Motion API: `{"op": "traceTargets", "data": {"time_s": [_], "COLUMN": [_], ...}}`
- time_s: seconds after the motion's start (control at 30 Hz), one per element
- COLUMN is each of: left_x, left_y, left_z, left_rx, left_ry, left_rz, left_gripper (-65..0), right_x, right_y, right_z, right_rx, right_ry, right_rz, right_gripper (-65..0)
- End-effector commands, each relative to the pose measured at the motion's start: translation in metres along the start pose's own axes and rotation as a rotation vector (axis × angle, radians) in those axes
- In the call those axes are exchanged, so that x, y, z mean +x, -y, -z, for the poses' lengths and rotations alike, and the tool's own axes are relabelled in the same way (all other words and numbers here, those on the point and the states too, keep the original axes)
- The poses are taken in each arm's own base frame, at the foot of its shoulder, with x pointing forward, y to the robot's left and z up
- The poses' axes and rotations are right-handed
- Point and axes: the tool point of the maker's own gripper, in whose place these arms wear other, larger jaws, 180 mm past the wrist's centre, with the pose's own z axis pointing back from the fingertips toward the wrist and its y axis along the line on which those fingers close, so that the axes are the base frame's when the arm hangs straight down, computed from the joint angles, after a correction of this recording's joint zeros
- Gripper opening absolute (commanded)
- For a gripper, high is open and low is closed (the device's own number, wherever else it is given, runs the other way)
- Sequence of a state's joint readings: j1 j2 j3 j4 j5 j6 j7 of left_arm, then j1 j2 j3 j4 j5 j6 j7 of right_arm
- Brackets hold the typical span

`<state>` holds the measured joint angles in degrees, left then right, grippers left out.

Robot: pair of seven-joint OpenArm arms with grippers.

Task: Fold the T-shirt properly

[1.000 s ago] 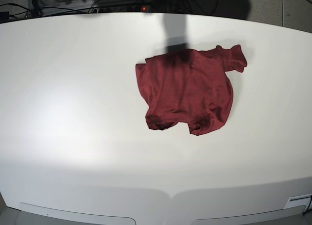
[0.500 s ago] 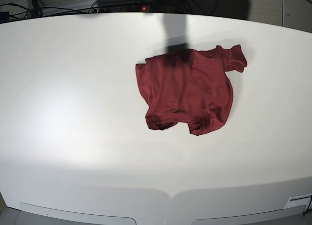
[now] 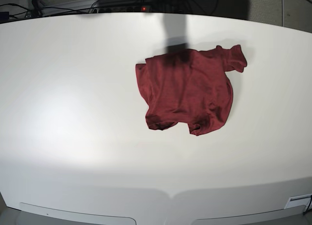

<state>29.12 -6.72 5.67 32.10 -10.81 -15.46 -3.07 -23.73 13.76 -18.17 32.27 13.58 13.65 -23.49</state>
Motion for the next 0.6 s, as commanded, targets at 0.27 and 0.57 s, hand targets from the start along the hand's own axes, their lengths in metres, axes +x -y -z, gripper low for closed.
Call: {"op": "traceTargets", "data": {"time_s": [0.27, 0.57], "left_x": [0.023, 0.054], "left_y": [0.026, 0.035], "left_z": [0.004, 0.017], "left_rx": [-0.045, 0.041], "left_ry": [0.126, 0.169], "left_rz": [0.042, 0.021], "left_gripper": [-65.0, -65.0], "right_x": [0.034, 0.052], "right_y": [0.017, 0.001], "right_z": [0.001, 0.002], "right_rx": [-0.214, -0.192], "right_ry": [0.052, 0.117], "right_rz": [0.006, 0.003], "right_gripper": [-65.0, -65.0]}}
